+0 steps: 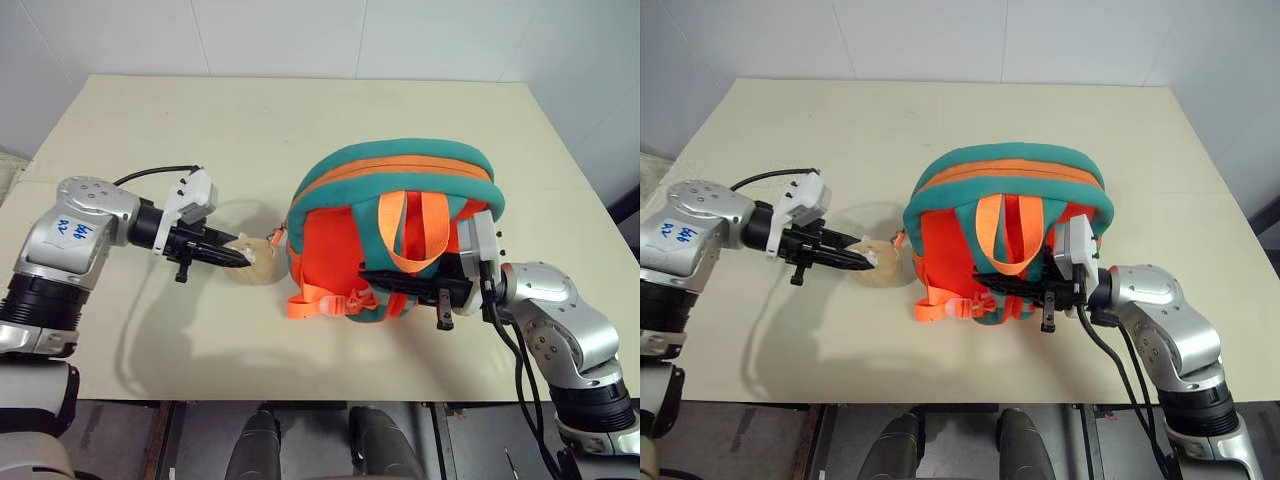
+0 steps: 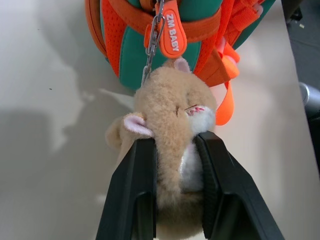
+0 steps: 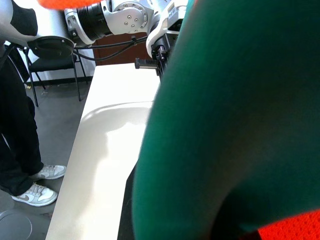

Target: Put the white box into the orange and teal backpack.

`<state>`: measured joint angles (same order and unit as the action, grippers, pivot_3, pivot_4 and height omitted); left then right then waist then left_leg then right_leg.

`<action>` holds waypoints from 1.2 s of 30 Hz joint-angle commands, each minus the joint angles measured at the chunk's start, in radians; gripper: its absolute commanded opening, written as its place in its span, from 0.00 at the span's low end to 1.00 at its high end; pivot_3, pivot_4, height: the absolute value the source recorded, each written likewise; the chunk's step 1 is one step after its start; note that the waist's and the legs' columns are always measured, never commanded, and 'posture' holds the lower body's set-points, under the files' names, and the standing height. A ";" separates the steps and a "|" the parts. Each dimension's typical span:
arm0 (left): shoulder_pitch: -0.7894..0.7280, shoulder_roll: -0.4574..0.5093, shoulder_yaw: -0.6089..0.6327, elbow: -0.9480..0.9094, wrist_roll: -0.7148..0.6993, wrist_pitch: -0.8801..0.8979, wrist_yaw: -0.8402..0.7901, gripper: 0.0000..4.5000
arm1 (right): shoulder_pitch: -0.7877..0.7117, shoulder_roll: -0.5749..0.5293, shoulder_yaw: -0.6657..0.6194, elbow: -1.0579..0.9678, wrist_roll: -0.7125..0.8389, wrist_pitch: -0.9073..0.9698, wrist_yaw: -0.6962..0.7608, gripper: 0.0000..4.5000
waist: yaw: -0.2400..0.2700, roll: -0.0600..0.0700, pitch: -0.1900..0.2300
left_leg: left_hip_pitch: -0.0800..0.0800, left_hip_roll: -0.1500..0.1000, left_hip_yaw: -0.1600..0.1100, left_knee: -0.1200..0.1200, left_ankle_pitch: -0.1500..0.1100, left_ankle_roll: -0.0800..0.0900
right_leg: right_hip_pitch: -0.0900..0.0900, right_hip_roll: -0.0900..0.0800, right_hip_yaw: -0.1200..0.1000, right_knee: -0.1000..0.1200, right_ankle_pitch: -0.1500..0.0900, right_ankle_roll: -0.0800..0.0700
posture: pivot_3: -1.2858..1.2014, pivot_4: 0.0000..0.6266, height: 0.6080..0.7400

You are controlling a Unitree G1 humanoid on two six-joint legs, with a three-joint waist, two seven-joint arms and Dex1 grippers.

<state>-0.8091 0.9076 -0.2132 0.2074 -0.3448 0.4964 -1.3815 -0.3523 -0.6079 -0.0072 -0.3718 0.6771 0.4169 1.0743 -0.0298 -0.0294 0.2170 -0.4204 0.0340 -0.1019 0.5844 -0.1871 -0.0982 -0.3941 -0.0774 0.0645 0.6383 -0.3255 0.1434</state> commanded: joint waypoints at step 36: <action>0.286 -0.017 0.493 -0.131 -0.119 -0.161 0.135 1.00 | 0.111 -0.290 -0.254 -0.009 0.035 0.065 0.095 0.99 | 0.002 0.000 0.000 | 0.000 0.000 0.000 0.003 0.000 0.000 | 0.001 0.000 0.000 0.002 0.000 0.000 | 0.52 0.24 1.00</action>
<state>-0.5337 0.8710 0.2238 0.0921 -0.4306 0.3616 -1.2365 -0.2546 -0.8687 -0.1926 -0.3843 0.7201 0.5016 1.1489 -0.0273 -0.0294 0.2170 -0.4204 0.0339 -0.1019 0.5877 -0.1872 -0.0980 -0.3930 -0.0777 0.0645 0.6398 -0.3254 0.1436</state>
